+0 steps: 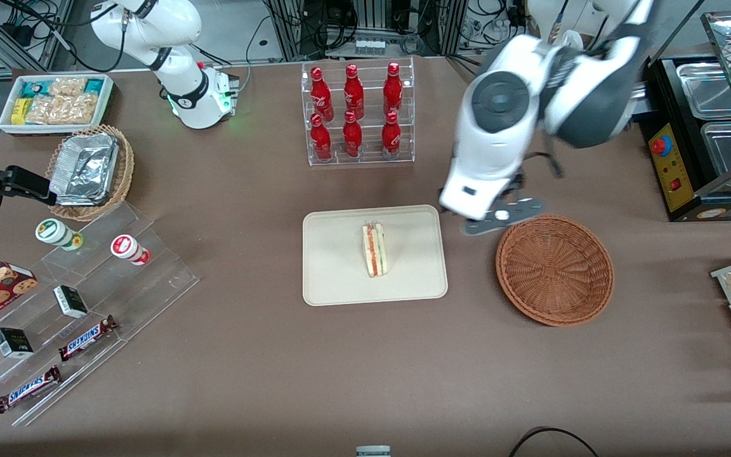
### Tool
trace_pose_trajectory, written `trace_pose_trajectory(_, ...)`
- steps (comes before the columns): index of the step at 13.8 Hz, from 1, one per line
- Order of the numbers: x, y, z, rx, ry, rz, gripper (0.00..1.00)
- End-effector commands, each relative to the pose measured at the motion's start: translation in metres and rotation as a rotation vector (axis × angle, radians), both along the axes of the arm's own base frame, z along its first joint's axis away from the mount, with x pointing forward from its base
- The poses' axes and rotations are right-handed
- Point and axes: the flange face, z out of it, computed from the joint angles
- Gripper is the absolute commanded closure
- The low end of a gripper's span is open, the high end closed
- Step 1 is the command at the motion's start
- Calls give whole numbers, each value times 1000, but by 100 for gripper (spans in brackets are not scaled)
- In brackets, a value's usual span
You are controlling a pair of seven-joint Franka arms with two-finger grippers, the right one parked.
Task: Place sandwich from basket to tray
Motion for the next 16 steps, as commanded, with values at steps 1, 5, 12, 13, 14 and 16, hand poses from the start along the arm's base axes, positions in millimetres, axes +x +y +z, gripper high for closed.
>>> trace_pose_trajectory(1, -11, 69, 35, -29, 4, -38, 0)
trace_pose_trajectory(5, -14, 149, 72, -80, 32, -132, 0)
trace_pose_trajectory(12, -10, 256, 98, -158, 19, -263, 0)
trace_pose_trajectory(13, -5, 258, 105, -157, 2, -261, 0)
trace_pose_trajectory(14, 3, 259, 104, -158, -1, -263, 0)
trace_pose_trajectory(16, 10, 245, 106, -148, 1, -282, 0)
